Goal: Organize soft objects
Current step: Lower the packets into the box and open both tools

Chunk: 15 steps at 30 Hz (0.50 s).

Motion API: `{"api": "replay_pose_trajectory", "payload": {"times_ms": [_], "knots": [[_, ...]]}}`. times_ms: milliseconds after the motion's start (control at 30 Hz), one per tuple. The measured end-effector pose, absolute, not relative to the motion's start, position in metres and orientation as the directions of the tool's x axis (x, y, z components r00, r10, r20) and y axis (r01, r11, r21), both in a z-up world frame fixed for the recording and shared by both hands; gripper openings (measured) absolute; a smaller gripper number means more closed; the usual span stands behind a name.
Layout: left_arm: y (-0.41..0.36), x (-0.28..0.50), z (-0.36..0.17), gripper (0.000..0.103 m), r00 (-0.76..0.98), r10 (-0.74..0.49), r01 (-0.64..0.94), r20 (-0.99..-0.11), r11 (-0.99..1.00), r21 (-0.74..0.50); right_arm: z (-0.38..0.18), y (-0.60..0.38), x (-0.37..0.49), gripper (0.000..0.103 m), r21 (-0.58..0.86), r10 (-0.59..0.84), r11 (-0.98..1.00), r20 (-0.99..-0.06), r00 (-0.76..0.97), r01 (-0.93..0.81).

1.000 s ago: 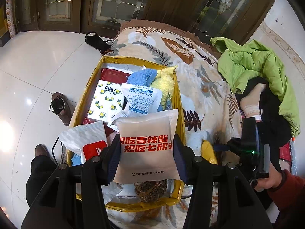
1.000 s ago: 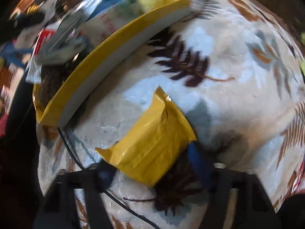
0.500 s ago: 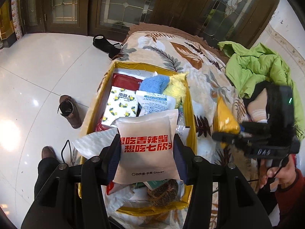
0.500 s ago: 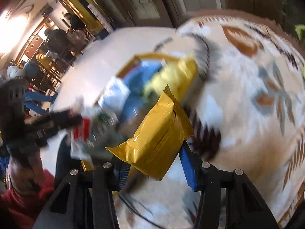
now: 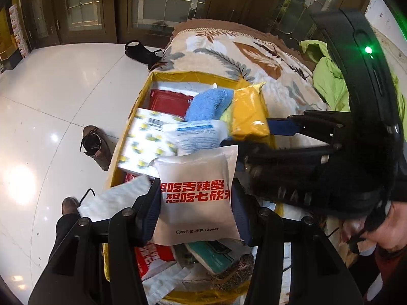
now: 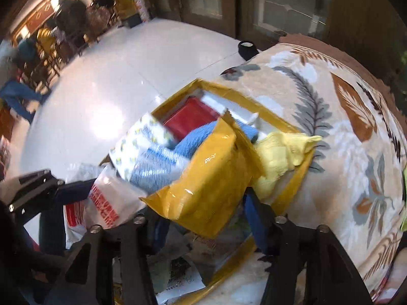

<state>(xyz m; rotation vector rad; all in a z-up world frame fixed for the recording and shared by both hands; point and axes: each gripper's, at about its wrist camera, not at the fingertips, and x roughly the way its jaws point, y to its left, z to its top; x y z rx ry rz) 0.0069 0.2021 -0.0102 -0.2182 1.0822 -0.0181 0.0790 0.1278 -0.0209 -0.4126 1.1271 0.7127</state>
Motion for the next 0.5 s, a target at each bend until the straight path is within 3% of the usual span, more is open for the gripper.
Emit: {"api": "replay_pose_trajectory", "payload": {"times_ms": [200, 267, 333, 500], "knots": [[0.204, 0.006, -0.009, 0.053, 0.487, -0.081, -0.107, -0.870, 0.983, -0.151, -0.010, 0.120, 0.075, 0.064, 0.046, 0.312, 0.707, -0.915, 0.253, -0.706], [0.206, 0.005, -0.010, 0.059, 0.486, -0.070, -0.121, -0.871, 0.982, -0.146, 0.000, 0.115, 0.072, 0.075, 0.065, 0.341, 0.702, -0.905, 0.254, -0.710], [0.207, 0.005, -0.012, 0.066, 0.480, -0.065, -0.133, -0.875, 0.980, -0.146, 0.012, 0.109, 0.068, 0.076, 0.076, 0.362, 0.704, -0.894, 0.265, -0.706], [0.206, 0.001, -0.007, 0.067, 0.484, -0.022, -0.143, -0.875, 0.984, -0.104, 0.029, 0.086, 0.072, 0.080, 0.236, 0.479, 0.725, -0.848, 0.227, -0.647]]}}
